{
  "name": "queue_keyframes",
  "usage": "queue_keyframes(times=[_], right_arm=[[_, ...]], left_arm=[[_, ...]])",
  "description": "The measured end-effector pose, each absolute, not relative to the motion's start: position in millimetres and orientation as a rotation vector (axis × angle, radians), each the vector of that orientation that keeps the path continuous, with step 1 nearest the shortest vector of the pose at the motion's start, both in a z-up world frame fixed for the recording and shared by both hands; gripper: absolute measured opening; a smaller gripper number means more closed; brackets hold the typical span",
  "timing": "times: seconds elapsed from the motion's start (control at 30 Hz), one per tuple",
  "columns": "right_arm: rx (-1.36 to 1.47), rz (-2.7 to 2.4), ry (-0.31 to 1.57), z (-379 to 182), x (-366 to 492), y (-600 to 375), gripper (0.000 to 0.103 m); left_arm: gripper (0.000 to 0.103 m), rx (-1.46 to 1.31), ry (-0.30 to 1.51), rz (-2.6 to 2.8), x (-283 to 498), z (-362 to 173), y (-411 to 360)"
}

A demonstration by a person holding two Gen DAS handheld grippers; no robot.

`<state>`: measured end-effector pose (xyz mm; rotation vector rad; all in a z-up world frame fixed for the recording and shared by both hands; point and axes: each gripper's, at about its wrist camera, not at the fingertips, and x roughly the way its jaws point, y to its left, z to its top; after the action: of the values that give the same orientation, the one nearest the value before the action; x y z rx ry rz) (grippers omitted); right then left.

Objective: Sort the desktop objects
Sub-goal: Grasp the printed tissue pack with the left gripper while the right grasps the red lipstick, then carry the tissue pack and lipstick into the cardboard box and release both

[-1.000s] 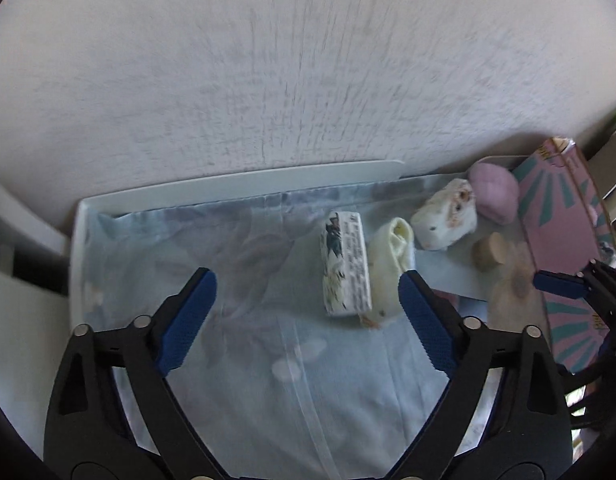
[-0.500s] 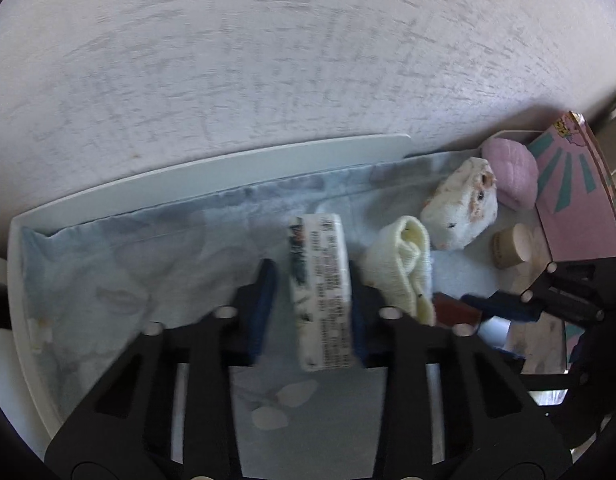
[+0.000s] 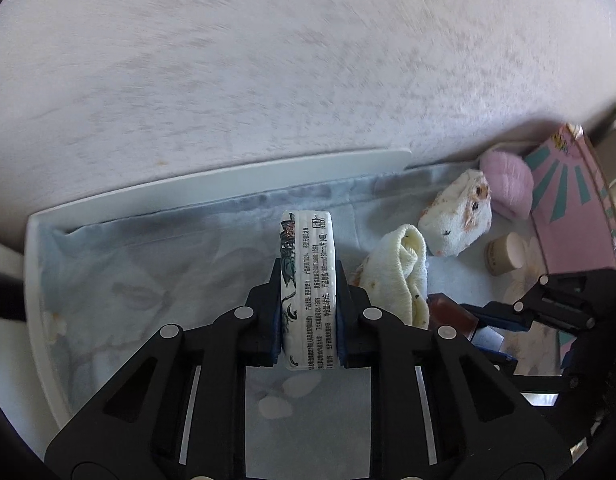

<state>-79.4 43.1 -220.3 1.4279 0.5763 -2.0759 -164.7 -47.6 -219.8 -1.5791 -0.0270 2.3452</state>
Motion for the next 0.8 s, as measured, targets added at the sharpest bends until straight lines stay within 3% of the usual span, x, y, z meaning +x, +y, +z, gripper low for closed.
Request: queue_keyframes(times=[0.33, 0.8], right_arm=[[1.507, -2.133, 0.395, -189.1, -67.4, 59.6, 0.018], [1.537, -2.167, 0.219, -144.1, -30.1, 119.2, 0.018]], left_arm=[[0.017, -1.605, -0.170, 2.430, -136.4, -186.6, -80.2], [0.017, -1.528, -0.184, 2.440, -113.0, -127.9, -63.9]])
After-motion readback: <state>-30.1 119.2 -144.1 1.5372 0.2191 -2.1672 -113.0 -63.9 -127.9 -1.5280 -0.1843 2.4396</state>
